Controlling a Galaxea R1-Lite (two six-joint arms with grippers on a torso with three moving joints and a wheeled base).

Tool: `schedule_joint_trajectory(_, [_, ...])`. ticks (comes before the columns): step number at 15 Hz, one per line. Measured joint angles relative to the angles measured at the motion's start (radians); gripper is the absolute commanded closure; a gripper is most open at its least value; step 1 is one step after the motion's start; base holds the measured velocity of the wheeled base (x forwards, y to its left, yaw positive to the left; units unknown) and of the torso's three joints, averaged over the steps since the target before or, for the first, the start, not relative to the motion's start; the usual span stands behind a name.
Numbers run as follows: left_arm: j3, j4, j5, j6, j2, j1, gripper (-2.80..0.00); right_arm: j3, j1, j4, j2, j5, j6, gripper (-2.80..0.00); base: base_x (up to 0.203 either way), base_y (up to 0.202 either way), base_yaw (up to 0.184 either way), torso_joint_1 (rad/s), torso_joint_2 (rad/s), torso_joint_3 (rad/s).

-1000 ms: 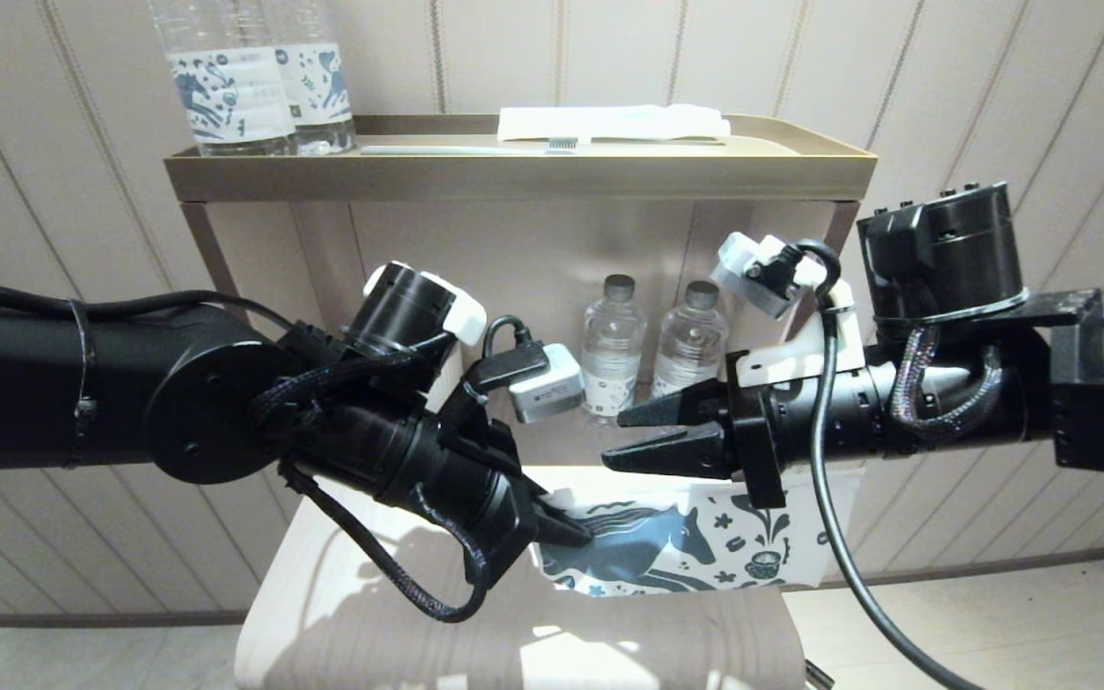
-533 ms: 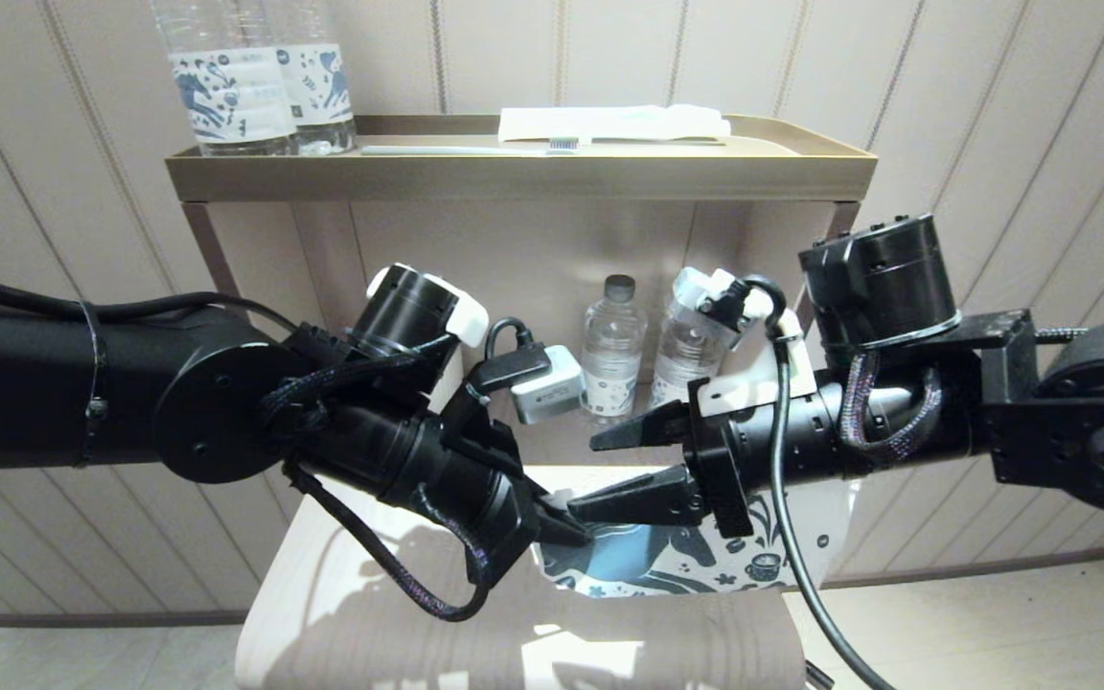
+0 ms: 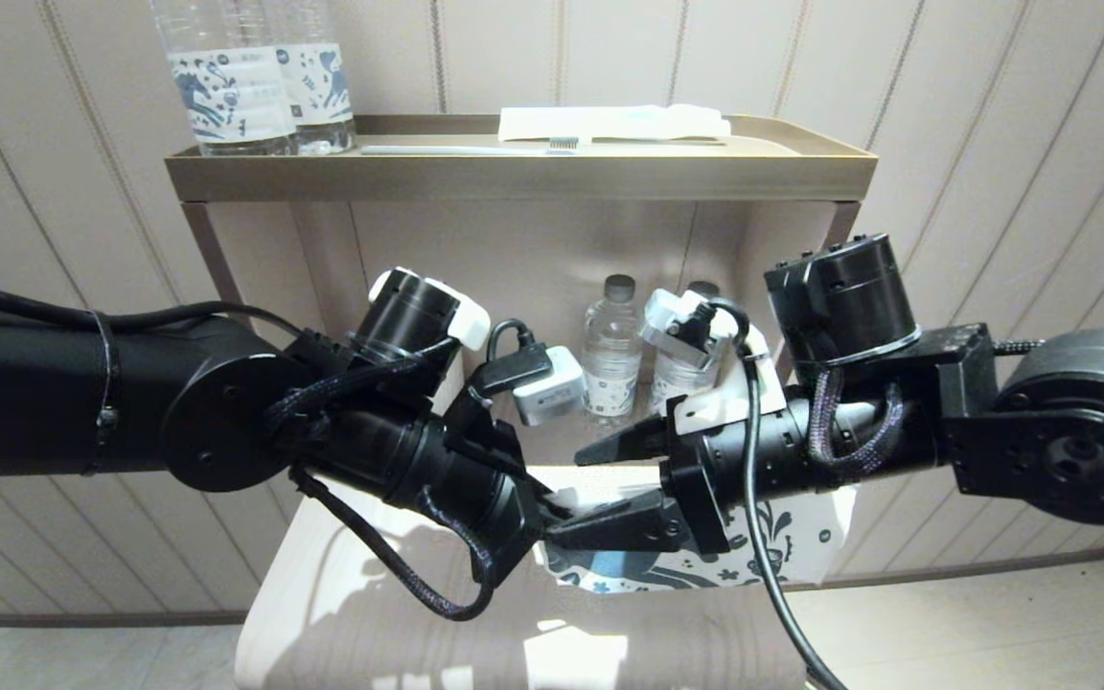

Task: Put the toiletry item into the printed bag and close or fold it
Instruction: Close the strorage bag and place it on the desk

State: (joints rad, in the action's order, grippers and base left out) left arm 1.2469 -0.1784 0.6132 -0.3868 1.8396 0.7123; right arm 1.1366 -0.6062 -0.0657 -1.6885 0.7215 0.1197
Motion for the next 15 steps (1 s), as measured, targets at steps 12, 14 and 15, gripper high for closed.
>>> schedule_joint_trajectory(12, [-0.004, 0.010, 0.001, 0.005, 0.007, -0.009, 0.00, -0.024, -0.001, -0.001, -0.001, -0.001, 0.017, 0.00, 0.000, 0.000, 0.000, 0.000, 0.00, 0.000])
schedule_joint_trajectory(14, [-0.002, 0.011, 0.001, 0.005, 0.010, -0.010, 0.00, -0.028, -0.001, -0.001, -0.001, 0.000, 0.024, 0.00, 0.000, 0.000, 0.000, 0.000, 0.00, 0.000])
schedule_joint_trajectory(15, [-0.002, 0.012, 0.001, 0.006, 0.012, -0.010, 0.00, -0.028, -0.001, -0.001, 0.000, 0.000, 0.024, 0.00, 0.000, 0.000, 0.000, 0.000, 0.00, 0.000])
